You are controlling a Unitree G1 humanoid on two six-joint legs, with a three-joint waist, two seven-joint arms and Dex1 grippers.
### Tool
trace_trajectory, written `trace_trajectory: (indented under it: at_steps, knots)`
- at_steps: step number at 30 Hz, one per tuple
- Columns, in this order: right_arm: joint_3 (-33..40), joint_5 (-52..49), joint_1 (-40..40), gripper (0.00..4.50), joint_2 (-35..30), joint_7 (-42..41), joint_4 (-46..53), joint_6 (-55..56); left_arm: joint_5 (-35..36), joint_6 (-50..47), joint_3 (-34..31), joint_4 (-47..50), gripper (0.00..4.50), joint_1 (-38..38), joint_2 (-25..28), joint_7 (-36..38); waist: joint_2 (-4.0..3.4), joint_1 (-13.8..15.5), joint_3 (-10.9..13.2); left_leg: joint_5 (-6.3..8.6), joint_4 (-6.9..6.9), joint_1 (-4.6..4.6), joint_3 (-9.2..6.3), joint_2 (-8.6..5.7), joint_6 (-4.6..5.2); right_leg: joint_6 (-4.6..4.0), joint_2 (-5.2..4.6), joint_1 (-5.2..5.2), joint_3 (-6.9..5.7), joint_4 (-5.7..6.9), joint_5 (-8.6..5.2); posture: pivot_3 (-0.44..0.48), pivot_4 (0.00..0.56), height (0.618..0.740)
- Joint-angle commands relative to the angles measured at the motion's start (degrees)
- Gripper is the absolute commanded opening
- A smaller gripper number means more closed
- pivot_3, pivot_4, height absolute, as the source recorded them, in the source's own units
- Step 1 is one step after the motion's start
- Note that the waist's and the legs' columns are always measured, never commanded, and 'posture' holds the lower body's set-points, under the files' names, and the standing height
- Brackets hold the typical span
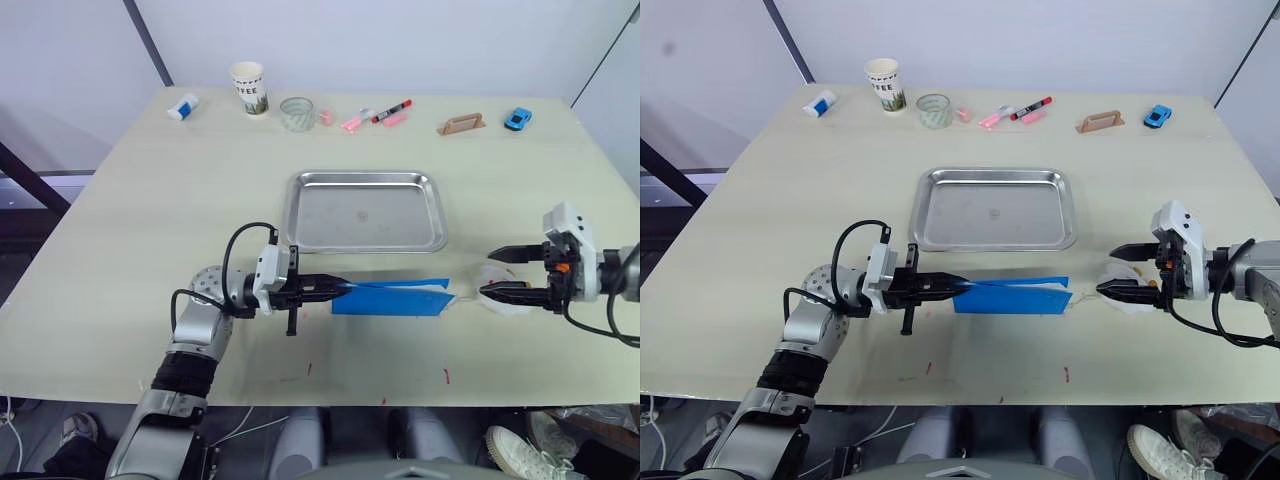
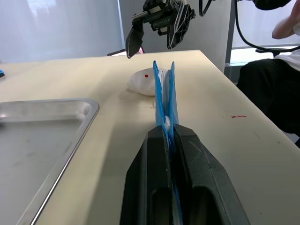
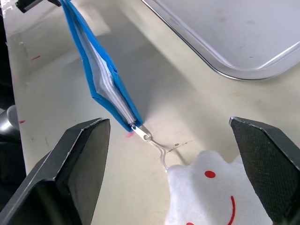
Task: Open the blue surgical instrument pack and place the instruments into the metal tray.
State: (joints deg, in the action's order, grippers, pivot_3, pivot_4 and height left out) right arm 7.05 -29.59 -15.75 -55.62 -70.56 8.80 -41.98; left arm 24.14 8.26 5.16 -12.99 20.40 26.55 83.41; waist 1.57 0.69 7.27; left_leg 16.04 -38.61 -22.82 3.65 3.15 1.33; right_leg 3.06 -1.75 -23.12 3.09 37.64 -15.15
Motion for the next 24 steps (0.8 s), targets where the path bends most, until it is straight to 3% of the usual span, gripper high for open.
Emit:
trace_trajectory:
  at_steps: [1,8,12,15,19,24]
  knots:
    - [2.6,2.9,3.0,4.44,-1.4,3.3,-0.9,3.0,-1.1,0.9,0.1,0.3,0.00,0.6,0.2,-0.7,0.01,0.2,0.0,0.00,0.00,-0.02,0.00,-0.02,0.00,0.00,-0.01,0.02,-0.03,-0.03,0.00,0.000,0.150,0.740]
    - [-1.8,7.0,4.2,4.44,-0.8,6.1,-3.9,4.2,-1.4,1.3,0.3,0.0,0.00,0.9,-0.1,-1.3,0.00,0.1,0.0,0.00,-0.01,-0.01,0.00,-0.02,0.00,0.00,0.00,0.02,-0.01,-0.01,0.00,0.000,0.150,0.740]
    - [-4.4,9.0,4.1,3.38,-0.7,6.4,-5.9,5.0,-1.9,1.7,0.5,0.4,0.00,0.8,0.1,-1.4,-0.01,0.1,0.0,0.00,-0.01,-0.01,0.00,-0.03,0.00,0.00,0.00,0.03,-0.01,-0.03,0.00,0.000,0.150,0.740]
    - [-5.7,10.4,4.0,2.17,-0.5,6.4,-7.0,6.5,-1.9,1.6,0.5,0.7,0.00,0.7,0.0,-1.5,-0.01,0.1,0.0,0.00,-0.01,-0.01,-0.01,-0.03,0.00,0.00,0.00,0.03,-0.02,-0.02,0.00,0.000,0.150,0.740]
    - [-5.6,11.0,3.9,0.18,-0.4,6.6,-7.7,8.3,-2.0,1.5,0.5,0.8,0.00,0.6,0.0,-1.6,0.00,0.1,0.0,0.00,-0.01,-0.01,-0.01,-0.03,0.00,0.01,0.00,0.04,-0.02,-0.03,0.00,0.000,0.150,0.740]
    - [-1.8,7.2,3.7,0.04,-0.7,5.0,-5.9,8.4,-1.9,1.3,0.5,1.0,0.00,0.7,-0.1,-1.8,0.00,0.1,0.0,0.00,-0.01,0.00,-0.02,-0.03,0.00,0.00,0.00,0.06,-0.03,-0.03,0.00,0.000,0.150,0.740]
